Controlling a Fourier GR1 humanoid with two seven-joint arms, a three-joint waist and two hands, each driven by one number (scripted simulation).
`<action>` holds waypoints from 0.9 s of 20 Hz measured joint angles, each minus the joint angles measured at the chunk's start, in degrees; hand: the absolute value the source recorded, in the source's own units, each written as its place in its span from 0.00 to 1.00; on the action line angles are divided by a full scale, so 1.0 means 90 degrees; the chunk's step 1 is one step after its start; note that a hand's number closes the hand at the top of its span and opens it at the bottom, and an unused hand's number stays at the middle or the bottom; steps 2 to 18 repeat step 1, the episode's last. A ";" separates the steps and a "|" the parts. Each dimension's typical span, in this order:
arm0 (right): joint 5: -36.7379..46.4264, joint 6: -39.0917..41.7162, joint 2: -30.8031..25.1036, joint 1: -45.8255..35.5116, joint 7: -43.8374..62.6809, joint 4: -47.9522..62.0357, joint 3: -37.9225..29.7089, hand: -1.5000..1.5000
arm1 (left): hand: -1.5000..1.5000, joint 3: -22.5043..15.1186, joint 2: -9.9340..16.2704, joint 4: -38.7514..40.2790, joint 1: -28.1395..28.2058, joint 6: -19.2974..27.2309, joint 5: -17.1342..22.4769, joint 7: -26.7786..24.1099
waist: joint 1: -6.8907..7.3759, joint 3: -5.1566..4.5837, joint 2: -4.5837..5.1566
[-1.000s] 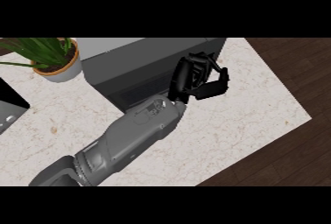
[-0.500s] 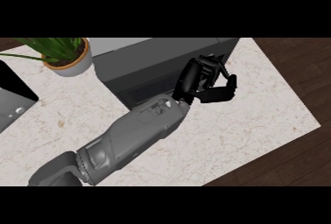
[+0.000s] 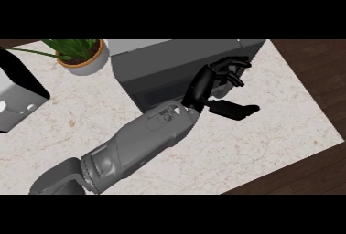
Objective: Pick up the milk, place it into the microwave and close the microwave
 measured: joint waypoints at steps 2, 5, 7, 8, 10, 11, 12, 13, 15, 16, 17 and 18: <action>-0.0024 0.0001 -0.0011 0.0024 0.0014 -0.0027 -0.0017 0.00 | 0.00 -0.0019 0.0000 0.0001 -0.0004 -0.0041 0.0022 -0.0014 | 0.0024 0.0000 0.0000; -0.0024 0.0001 -0.0011 0.0024 0.0014 -0.0027 -0.0017 0.00 | 0.00 -0.0019 0.0000 0.0001 -0.0004 -0.0041 0.0022 -0.0014 | 0.0024 0.0000 0.0000; -0.0024 0.0001 -0.0011 0.0024 0.0014 -0.0027 -0.0017 0.00 | 0.00 -0.0019 0.0000 0.0001 -0.0004 -0.0041 0.0022 -0.0014 | 0.0024 0.0000 0.0000; -0.0024 0.0001 -0.0011 0.0024 0.0014 -0.0027 -0.0017 0.00 | 0.00 -0.0019 0.0000 0.0001 -0.0004 -0.0041 0.0022 -0.0014 | 0.0024 0.0000 0.0000; -0.0024 0.0001 -0.0011 0.0024 0.0014 -0.0027 -0.0017 0.00 | 0.00 -0.0019 0.0000 0.0001 -0.0004 -0.0041 0.0022 -0.0014 | 0.0024 0.0000 0.0000; -0.0024 0.0001 -0.0011 0.0024 0.0014 -0.0027 -0.0017 0.00 | 0.00 -0.0019 0.0000 0.0001 -0.0004 -0.0041 0.0022 -0.0014 | 0.0024 0.0000 0.0000; -0.0024 0.0001 -0.0011 0.0024 0.0014 -0.0027 -0.0017 0.00 | 0.00 -0.0019 0.0000 0.0001 -0.0004 -0.0041 0.0022 -0.0014 | 0.0024 0.0000 0.0000; -0.0024 0.0001 -0.0011 0.0024 0.0014 -0.0027 -0.0017 0.00 | 0.00 -0.0019 0.0000 0.0001 -0.0004 -0.0041 0.0022 -0.0014 | 0.0024 0.0000 0.0000; -0.0024 0.0001 -0.0011 0.0024 0.0014 -0.0027 -0.0017 0.00 | 0.00 -0.0019 0.0000 0.0001 -0.0004 -0.0041 0.0022 -0.0014 | 0.0024 0.0000 0.0000; -0.0024 0.0001 -0.0011 0.0024 0.0014 -0.0027 -0.0017 0.00 | 0.00 -0.0019 0.0000 0.0001 -0.0004 -0.0041 0.0022 -0.0014 | 0.0024 0.0000 0.0000; -0.0024 0.0001 -0.0011 0.0024 0.0014 -0.0027 -0.0017 0.00 | 0.00 -0.0019 0.0000 0.0001 -0.0004 -0.0041 0.0022 -0.0014 | 0.0024 0.0000 0.0000; -0.0024 0.0001 -0.0011 0.0024 0.0014 -0.0027 -0.0017 0.00 | 0.00 -0.0019 0.0000 0.0001 -0.0004 -0.0041 0.0022 -0.0014 | 0.0024 0.0000 0.0000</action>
